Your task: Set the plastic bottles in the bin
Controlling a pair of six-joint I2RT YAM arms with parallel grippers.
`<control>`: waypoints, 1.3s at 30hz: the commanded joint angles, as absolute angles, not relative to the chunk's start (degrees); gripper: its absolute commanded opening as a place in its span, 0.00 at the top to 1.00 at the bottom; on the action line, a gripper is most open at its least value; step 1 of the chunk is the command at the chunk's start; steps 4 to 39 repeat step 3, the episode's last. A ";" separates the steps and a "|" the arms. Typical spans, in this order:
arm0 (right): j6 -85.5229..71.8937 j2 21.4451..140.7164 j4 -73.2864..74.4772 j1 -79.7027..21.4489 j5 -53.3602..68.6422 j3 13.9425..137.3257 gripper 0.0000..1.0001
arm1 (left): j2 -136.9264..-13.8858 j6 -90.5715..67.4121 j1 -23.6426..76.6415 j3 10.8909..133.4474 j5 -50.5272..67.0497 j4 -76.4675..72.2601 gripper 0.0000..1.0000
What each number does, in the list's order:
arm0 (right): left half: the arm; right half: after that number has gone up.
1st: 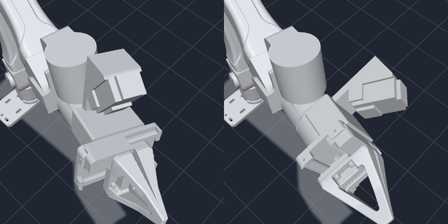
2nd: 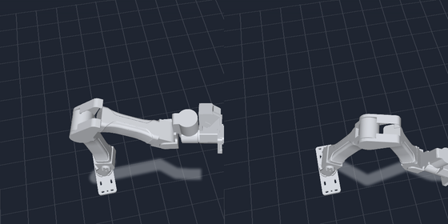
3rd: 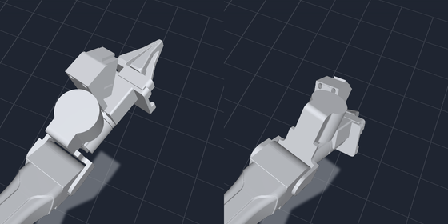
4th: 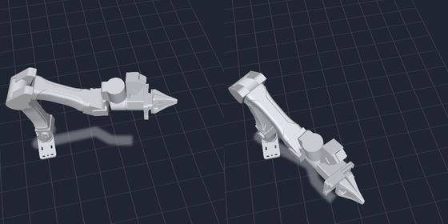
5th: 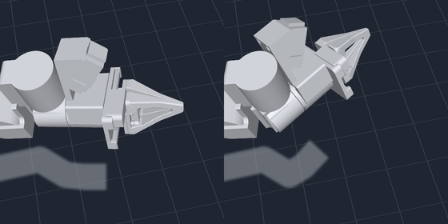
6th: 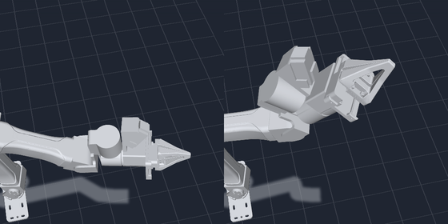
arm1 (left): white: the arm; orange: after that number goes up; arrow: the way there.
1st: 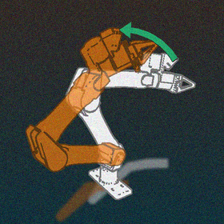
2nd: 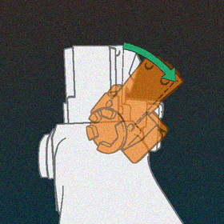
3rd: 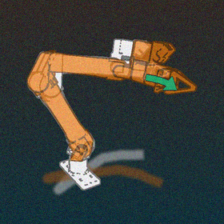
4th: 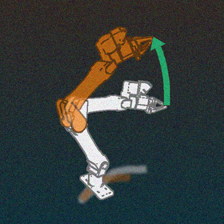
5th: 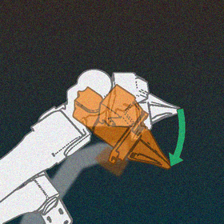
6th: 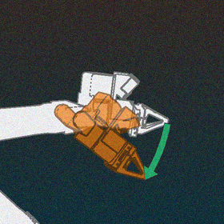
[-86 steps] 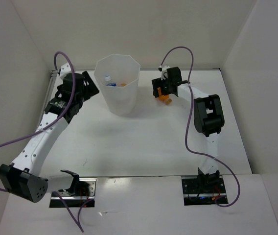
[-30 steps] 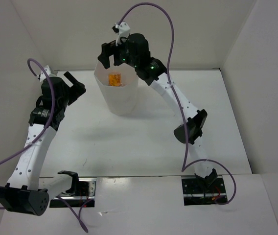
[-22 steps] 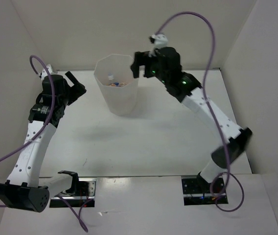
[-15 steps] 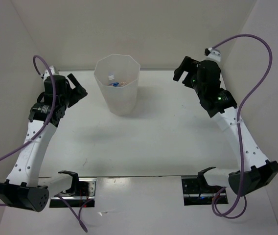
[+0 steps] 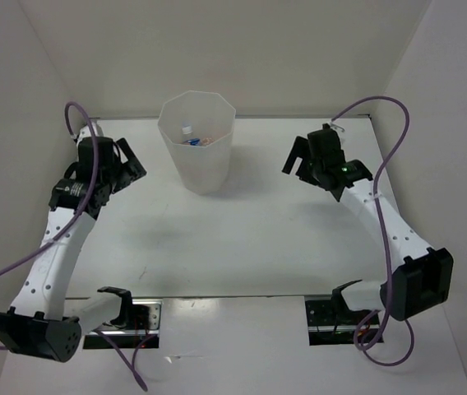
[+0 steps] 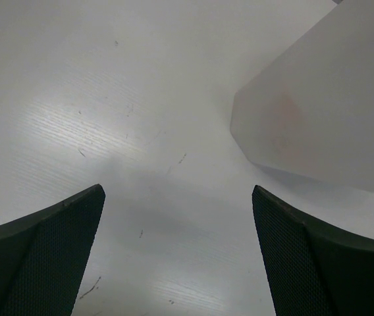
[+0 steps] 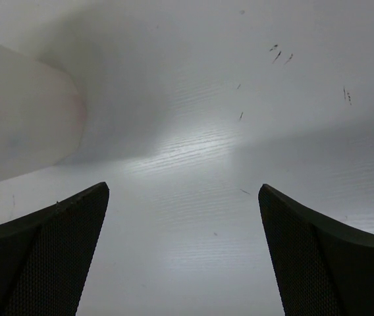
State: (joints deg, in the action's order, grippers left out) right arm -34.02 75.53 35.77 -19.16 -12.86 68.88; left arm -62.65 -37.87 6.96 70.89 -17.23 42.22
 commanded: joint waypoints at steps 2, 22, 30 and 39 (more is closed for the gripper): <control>-34.19 72.86 34.19 -18.28 -12.30 70.40 0.01 | -60.47 -36.83 7.03 71.19 -18.46 41.92 0.01; -34.80 72.86 34.19 -18.28 -12.30 70.40 0.01 | -60.47 -36.83 7.03 71.19 -18.46 41.92 0.01; -34.80 72.86 34.19 -18.28 -12.30 70.40 0.01 | -60.47 -36.83 7.03 71.19 -18.46 41.92 0.01; -34.80 72.86 34.19 -18.28 -12.30 70.40 0.01 | -60.47 -36.83 7.03 71.19 -18.46 41.92 0.01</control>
